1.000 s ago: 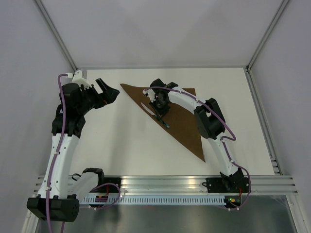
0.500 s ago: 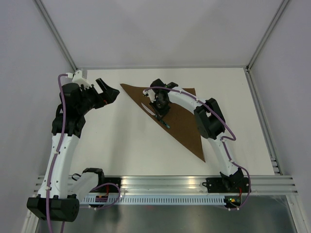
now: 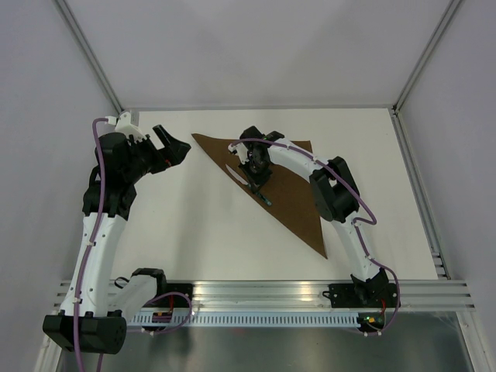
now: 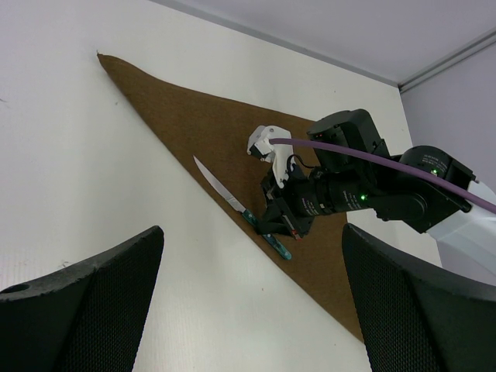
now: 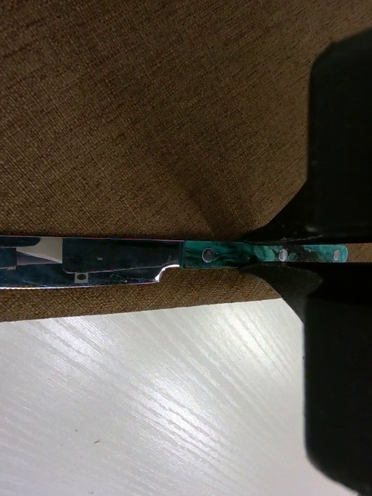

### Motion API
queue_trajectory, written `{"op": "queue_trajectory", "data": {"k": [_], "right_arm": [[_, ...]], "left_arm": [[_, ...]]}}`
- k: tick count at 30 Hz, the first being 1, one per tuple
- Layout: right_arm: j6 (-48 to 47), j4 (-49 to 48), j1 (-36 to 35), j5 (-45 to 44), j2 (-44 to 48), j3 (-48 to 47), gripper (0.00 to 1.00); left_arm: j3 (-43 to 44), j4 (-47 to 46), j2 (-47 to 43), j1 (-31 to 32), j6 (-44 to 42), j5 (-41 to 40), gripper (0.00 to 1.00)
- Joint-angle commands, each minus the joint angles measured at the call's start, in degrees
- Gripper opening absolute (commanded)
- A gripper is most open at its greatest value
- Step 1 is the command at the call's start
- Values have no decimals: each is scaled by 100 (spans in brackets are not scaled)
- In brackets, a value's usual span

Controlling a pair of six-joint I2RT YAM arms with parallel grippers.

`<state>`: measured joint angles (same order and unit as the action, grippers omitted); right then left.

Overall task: Fold the napkin, place the utensils inside, and roll it up
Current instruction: Place the utensil onto the napkin

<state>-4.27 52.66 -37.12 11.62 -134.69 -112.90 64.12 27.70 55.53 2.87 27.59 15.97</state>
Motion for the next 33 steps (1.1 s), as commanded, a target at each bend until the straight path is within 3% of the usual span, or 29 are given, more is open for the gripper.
{"op": "queue_trajectory", "data": {"k": [1,24,25,33], "right_arm": [[278,394,-5,-362,417,40,0],[304,244,3,-221,690,629,2],[296,218,3,-213,699,638,3],[322,262,65,-142,778,454,41]], "left_arm": [[39,-28,2,3,-193,29,100],[-13,-19,11,3,-184,82,100],[-13,-28,19,3,-184,82,100],[-40,-37,63,3,-254,108,100]]}}
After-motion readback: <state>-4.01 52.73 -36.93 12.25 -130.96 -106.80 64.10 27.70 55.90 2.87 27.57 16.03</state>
